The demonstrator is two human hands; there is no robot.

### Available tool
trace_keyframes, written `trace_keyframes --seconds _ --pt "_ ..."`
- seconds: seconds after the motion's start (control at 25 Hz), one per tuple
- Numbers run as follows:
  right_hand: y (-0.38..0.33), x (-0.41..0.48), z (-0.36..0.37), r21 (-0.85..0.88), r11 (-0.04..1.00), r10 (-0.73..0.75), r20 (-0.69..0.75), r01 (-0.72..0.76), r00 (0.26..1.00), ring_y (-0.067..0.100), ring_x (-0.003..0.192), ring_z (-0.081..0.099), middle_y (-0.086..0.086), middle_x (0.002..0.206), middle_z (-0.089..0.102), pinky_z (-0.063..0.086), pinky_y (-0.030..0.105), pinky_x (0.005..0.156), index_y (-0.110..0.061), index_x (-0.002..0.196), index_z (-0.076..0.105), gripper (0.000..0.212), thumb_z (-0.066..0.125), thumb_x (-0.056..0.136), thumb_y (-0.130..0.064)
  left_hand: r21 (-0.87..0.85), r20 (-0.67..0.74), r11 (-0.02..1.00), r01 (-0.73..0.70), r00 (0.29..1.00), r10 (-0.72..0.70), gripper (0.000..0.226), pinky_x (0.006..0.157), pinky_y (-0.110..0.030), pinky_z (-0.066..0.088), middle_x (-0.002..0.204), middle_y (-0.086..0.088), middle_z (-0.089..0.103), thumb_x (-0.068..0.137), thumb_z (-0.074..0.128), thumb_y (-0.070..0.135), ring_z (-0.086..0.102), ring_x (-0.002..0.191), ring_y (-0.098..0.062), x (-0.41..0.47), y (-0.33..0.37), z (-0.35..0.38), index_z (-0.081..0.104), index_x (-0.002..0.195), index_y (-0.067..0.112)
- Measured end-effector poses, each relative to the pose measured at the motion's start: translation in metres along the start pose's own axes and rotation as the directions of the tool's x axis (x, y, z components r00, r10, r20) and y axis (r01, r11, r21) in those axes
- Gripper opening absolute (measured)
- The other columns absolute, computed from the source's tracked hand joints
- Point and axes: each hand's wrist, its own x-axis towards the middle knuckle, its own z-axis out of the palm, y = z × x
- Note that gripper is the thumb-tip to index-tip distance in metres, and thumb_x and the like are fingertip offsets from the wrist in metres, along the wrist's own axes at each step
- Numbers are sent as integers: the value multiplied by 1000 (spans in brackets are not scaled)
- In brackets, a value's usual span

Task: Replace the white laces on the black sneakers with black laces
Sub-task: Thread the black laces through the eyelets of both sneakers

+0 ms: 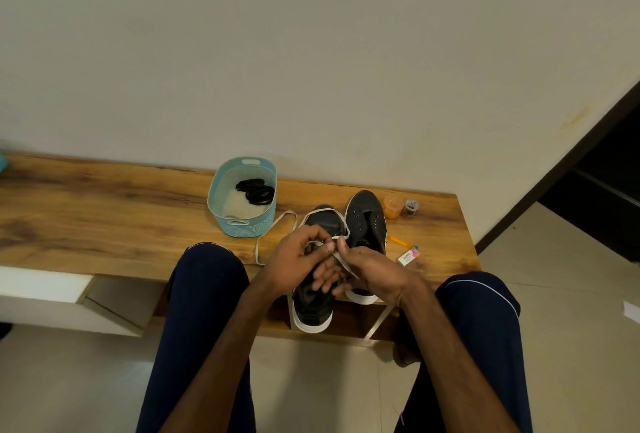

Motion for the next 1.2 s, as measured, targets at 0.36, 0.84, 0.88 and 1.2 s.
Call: trace_keyframes --seconds 0.36,0.84,0.88,1.2 --pt "-3 4 -1 532 807 -366 110 257 924 33 117 64 25 126 63 50 39 103 3 128 61 45 44 105 -32 -221 101 970 98 992 -77 30 75 -21 51 86 9 69 103 40 4 65 84 -4 -2 8 14 65 100 21" --pt "8 16 -11 -127 881 -457 -479 456 750 23 118 65 12 119 71 49 35 104 -2 125 62 33 40 106 -16 435 292 895 -100 956 -35 24 76 -23 46 91 14 58 103 44 35 57 83 1 -12 19 32 63 96 24" --pt "10 16 -14 -248 897 -442 -453 367 774 21 110 68 10 111 73 51 37 100 -2 119 66 31 40 106 -14 430 244 896 -112 970 5 22 76 -23 46 90 15 57 103 44 35 56 84 1 -11 20 25 62 96 25" --pt "8 14 5 35 971 -232 -128 238 964 19 65 57 7 67 59 48 31 72 -3 93 67 41 38 107 -29 519 -177 847 -119 954 243 24 65 -28 44 92 12 55 98 47 42 53 82 -7 1 8 -9 63 97 25"
